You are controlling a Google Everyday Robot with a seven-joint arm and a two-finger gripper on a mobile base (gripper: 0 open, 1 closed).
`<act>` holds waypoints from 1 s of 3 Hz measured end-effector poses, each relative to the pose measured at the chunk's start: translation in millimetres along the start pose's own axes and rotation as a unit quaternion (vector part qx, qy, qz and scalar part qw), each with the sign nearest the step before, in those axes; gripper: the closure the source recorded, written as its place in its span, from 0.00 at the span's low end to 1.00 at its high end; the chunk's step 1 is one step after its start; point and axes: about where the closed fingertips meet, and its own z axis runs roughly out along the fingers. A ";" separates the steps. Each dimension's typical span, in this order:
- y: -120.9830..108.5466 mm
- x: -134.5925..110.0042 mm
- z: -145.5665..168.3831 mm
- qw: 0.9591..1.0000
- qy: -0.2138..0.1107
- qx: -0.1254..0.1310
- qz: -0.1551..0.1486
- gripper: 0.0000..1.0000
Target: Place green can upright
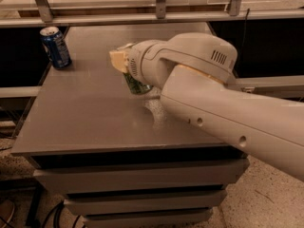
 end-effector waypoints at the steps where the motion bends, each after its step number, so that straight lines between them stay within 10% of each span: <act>1: -1.3 -6.4 0.6 0.999 -0.028 -0.030 0.010 1.00; 3: 1.3 -12.4 7.8 0.996 -0.058 -0.070 0.017 1.00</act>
Offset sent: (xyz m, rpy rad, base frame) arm 0.0078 0.0197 -0.0229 0.1618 -0.0669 0.1237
